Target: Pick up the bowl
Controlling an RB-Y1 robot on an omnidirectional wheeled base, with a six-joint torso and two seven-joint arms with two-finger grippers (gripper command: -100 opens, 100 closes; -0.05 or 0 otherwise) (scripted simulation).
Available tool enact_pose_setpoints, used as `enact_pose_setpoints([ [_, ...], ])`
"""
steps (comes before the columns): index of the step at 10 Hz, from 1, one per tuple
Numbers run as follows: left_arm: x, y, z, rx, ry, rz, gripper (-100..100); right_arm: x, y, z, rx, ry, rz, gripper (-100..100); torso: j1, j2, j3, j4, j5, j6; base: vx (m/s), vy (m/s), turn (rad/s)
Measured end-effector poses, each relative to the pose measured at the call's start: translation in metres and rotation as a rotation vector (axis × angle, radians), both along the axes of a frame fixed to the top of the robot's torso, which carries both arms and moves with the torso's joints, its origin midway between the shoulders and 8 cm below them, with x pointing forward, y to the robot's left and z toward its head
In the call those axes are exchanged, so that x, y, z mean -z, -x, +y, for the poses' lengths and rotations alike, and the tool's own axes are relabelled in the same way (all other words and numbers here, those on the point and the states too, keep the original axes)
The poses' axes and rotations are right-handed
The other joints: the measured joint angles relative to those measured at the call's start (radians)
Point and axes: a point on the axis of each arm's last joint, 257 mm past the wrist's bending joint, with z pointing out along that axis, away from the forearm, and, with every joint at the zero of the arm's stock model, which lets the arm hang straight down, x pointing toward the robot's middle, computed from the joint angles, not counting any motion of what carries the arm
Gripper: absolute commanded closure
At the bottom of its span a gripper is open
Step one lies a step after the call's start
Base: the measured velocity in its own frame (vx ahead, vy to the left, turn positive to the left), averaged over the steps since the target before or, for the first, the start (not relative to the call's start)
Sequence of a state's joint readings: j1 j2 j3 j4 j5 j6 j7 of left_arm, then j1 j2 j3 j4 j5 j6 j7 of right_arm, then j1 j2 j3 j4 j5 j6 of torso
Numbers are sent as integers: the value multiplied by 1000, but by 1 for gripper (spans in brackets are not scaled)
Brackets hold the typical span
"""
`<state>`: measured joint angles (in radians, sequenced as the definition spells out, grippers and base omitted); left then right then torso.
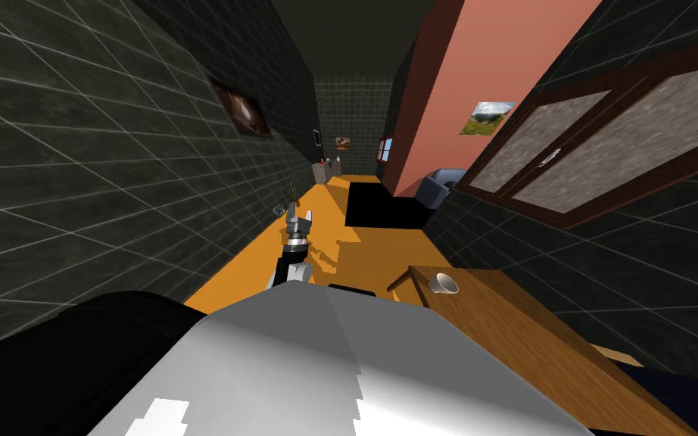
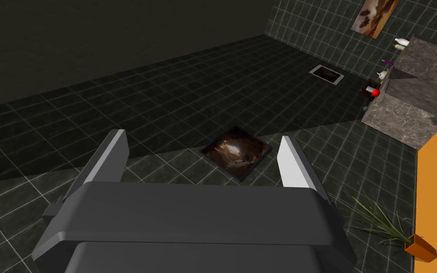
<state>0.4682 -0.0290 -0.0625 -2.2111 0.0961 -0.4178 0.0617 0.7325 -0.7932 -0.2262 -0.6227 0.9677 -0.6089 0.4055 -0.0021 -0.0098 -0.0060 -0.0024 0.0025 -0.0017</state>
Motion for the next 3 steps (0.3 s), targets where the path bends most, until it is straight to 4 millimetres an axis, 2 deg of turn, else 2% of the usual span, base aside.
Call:
enact_pose_setpoints([
  [1, 0, 0, 0, 0, 0, 0, 0, -1, -2, 2, -25, 2, -5, 100, 1, 2, 1, 0, 1, 2, 208, 18, -292],
  [2, 0, 0, 0, 0, 0, 0, 0, -7, 1, 5, -57, 6, -3, 100, 4, -1, 0, 0, 1, 2, 102, 23, -73],
  [3, 0, 0, 0, 0, 0, 0, 0, -7, 3, 6, -62, 5, 0, 0, 3, 3, 2, 1, 2, 0, 14, 6, 13],
])
